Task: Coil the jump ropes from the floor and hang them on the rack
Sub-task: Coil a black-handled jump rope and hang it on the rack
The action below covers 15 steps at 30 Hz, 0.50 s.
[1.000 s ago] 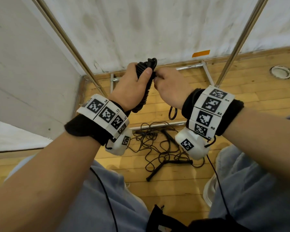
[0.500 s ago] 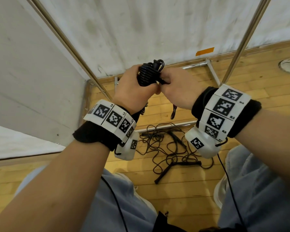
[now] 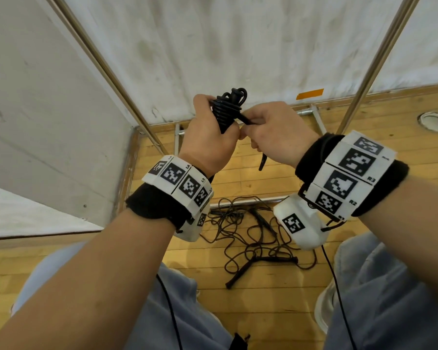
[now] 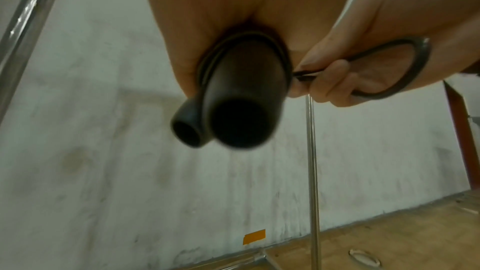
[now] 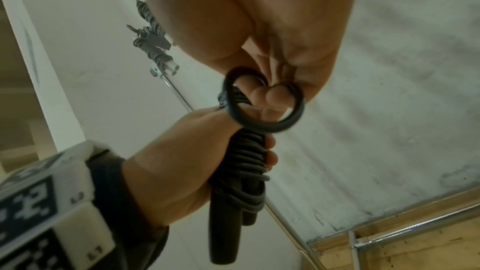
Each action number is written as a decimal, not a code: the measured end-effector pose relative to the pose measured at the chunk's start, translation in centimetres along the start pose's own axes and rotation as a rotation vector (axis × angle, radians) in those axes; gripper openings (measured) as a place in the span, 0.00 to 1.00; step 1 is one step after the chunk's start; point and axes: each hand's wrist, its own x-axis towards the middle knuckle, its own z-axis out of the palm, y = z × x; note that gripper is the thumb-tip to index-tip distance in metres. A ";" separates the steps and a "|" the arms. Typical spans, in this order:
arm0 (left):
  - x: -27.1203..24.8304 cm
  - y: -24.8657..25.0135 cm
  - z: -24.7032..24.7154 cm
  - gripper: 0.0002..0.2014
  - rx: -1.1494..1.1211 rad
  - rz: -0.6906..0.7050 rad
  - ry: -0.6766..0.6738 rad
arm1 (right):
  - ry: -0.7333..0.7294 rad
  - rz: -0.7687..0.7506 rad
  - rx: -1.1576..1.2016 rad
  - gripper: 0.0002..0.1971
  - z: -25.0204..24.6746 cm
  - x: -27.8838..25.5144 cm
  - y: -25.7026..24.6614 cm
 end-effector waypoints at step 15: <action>-0.8 0.6 -1.2 0.34 -0.122 0.070 -0.100 | 0.055 -0.045 -0.010 0.13 -2.4 -1.0 0.8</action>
